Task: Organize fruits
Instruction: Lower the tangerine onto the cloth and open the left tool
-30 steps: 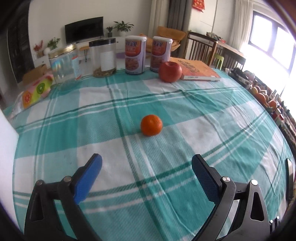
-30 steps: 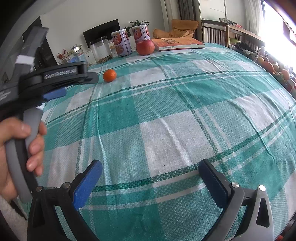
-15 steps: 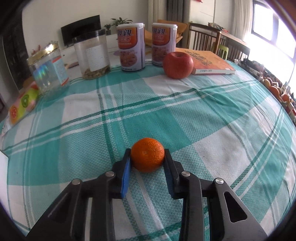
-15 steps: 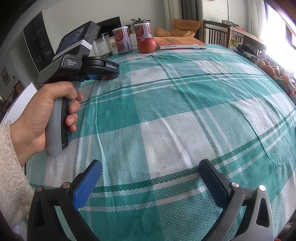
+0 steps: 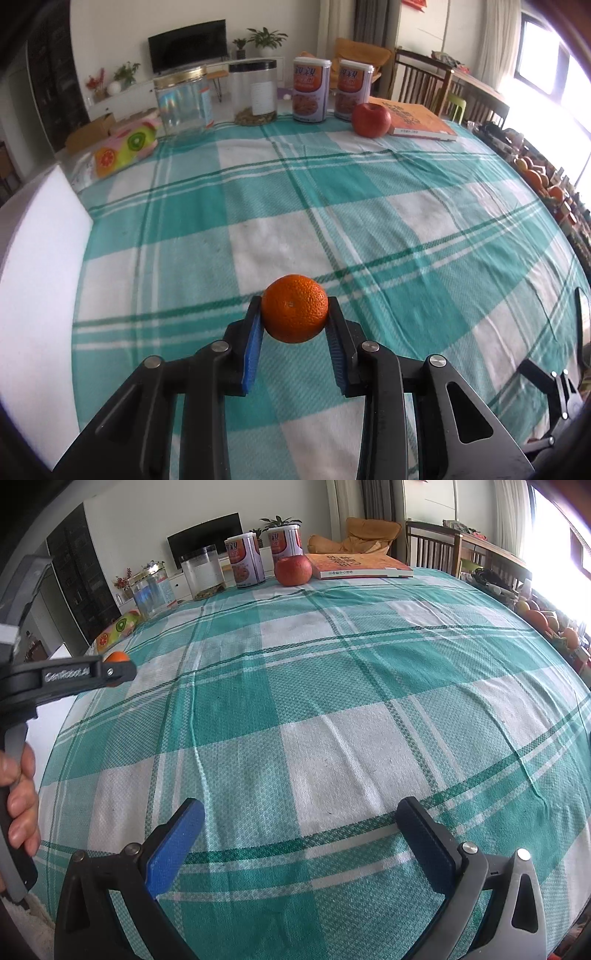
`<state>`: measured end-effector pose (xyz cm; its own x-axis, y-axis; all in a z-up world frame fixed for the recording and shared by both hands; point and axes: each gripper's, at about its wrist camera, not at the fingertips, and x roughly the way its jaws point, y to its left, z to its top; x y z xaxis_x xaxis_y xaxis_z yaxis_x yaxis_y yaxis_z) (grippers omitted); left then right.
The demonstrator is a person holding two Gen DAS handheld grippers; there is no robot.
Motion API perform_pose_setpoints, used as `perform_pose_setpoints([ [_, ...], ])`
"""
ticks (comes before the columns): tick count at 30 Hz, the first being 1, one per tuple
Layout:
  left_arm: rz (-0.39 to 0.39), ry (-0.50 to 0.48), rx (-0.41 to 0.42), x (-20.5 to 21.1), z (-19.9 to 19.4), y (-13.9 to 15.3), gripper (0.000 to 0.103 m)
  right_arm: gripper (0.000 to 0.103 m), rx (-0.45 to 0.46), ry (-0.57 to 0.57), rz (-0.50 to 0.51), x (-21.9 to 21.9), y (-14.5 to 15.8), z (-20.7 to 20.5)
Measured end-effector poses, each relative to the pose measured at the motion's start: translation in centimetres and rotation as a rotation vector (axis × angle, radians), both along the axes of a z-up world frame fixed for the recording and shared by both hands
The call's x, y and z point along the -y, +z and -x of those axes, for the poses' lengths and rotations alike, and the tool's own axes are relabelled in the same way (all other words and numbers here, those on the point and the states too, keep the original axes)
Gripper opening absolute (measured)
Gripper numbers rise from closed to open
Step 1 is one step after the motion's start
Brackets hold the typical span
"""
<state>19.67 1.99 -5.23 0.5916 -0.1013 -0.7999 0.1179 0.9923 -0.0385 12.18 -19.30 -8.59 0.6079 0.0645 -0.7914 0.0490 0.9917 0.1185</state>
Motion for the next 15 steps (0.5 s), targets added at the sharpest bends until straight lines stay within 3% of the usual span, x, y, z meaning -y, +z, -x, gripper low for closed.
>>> perform_pose_setpoints([
  [6, -0.011, 0.046, -0.023, -2.7, 4.6, -1.2, 0.033, 0.103, 0.001, 0.0, -0.001, 0.0, 0.0, 0.0],
  [15, -0.028, 0.088, -0.028, -4.3, 5.3, -3.5, 0.036, 0.103, 0.001, 0.0, -0.002, 0.1, 0.0, 0.1],
])
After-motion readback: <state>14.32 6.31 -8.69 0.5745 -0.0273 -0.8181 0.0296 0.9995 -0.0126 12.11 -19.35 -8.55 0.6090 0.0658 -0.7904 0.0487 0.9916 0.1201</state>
